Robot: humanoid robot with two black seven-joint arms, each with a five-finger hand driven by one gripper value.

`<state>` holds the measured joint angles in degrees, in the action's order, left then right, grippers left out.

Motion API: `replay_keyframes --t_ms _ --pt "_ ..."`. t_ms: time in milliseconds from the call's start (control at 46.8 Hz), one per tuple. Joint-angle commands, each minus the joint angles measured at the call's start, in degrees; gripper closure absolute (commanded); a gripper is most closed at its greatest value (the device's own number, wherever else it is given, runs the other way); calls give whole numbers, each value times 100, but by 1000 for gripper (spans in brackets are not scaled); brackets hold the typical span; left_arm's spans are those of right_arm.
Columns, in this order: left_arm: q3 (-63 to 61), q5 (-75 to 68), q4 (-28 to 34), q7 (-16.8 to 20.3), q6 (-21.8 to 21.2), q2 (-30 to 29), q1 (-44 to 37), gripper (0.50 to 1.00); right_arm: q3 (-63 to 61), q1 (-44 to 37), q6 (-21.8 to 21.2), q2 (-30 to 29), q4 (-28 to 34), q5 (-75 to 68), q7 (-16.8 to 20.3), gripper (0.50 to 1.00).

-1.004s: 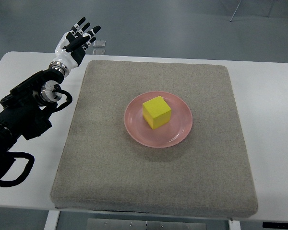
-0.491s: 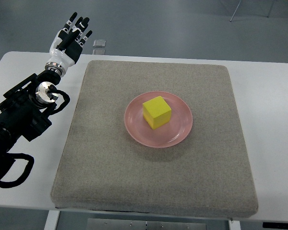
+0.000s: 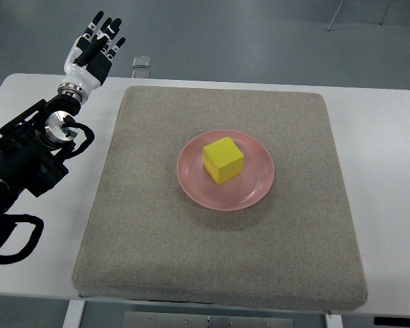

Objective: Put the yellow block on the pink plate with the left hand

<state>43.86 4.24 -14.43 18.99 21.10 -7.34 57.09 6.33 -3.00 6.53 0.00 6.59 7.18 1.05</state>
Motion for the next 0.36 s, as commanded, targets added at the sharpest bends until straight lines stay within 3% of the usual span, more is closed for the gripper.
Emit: replay_keyframes --t_ms 0,342 --pt "18 59 1 -9 52 -110 4 501 0 2 6 0 0 3 1 576" --pt "448 112 1 -9 289 -391 74 501 -9 -33 -2 0 17 -6 1 576"
